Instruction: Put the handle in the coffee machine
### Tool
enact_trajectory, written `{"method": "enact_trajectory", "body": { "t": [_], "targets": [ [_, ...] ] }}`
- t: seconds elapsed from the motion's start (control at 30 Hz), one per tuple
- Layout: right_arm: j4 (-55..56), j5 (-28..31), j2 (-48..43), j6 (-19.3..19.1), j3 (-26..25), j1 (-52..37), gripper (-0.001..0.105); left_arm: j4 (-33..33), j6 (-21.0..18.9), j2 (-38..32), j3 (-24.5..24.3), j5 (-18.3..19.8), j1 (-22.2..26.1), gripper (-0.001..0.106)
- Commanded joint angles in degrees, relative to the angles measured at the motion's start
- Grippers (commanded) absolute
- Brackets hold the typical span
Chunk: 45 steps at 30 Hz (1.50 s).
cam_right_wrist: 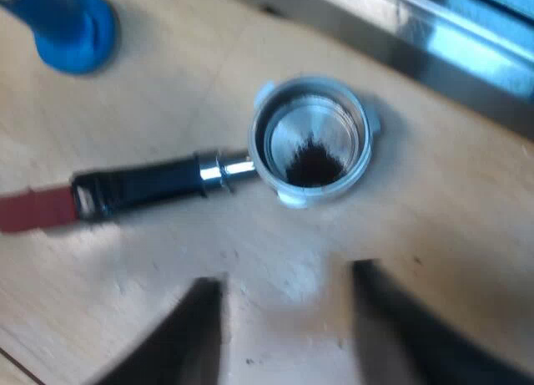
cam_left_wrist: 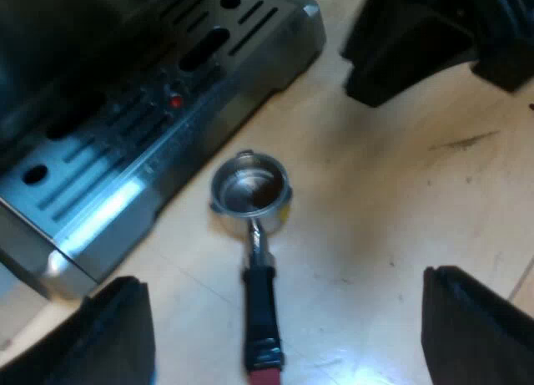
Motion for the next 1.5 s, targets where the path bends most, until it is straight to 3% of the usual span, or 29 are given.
{"method": "enact_trajectory", "body": {
  "t": [0.03,0.27,0.4,0.57,0.73,1.1,1.23,1.5],
  "targets": [
    [-2.0,-3.1,-0.1,-0.6,-0.1,-2.0,0.079,-1.9,-1.0,-0.1,0.8,0.9,-0.3,0.068],
    [-3.3,-10.5,3.0,-1.1,-0.1,-6.2,0.075,-2.7,-1.2,-0.1,1.6,2.7,-0.3,0.068],
    [-7.4,-13.1,6.1,-3.9,-0.1,-6.2,0.076,-3.2,-1.2,-0.1,1.6,2.7,-0.3,0.068],
    [-11.3,-11.8,9.3,-6.3,-0.1,-6.2,0.081,-3.3,-1.2,-0.1,1.6,2.7,-0.3,0.068],
    [-13.1,-12.1,12.3,-11.4,-0.1,-6.2,0.081,-3.3,-1.2,-0.1,1.6,2.9,-0.3,0.068],
    [-16.1,-11.4,17.5,-13.7,-0.1,-6.2,0.081,-3.3,-1.9,-0.1,1.6,5.0,-0.3,0.068],
    [-17.0,-9.6,18.4,-18.7,-0.1,-6.2,0.081,-3.3,-2.2,-0.1,1.6,5.2,-0.3,0.068],
    [-17.8,-9.5,21.0,-19.1,-0.2,-6.2,0.081,-3.3,-2.2,-0.1,1.6,5.2,-0.3,0.068]
  ]
}}
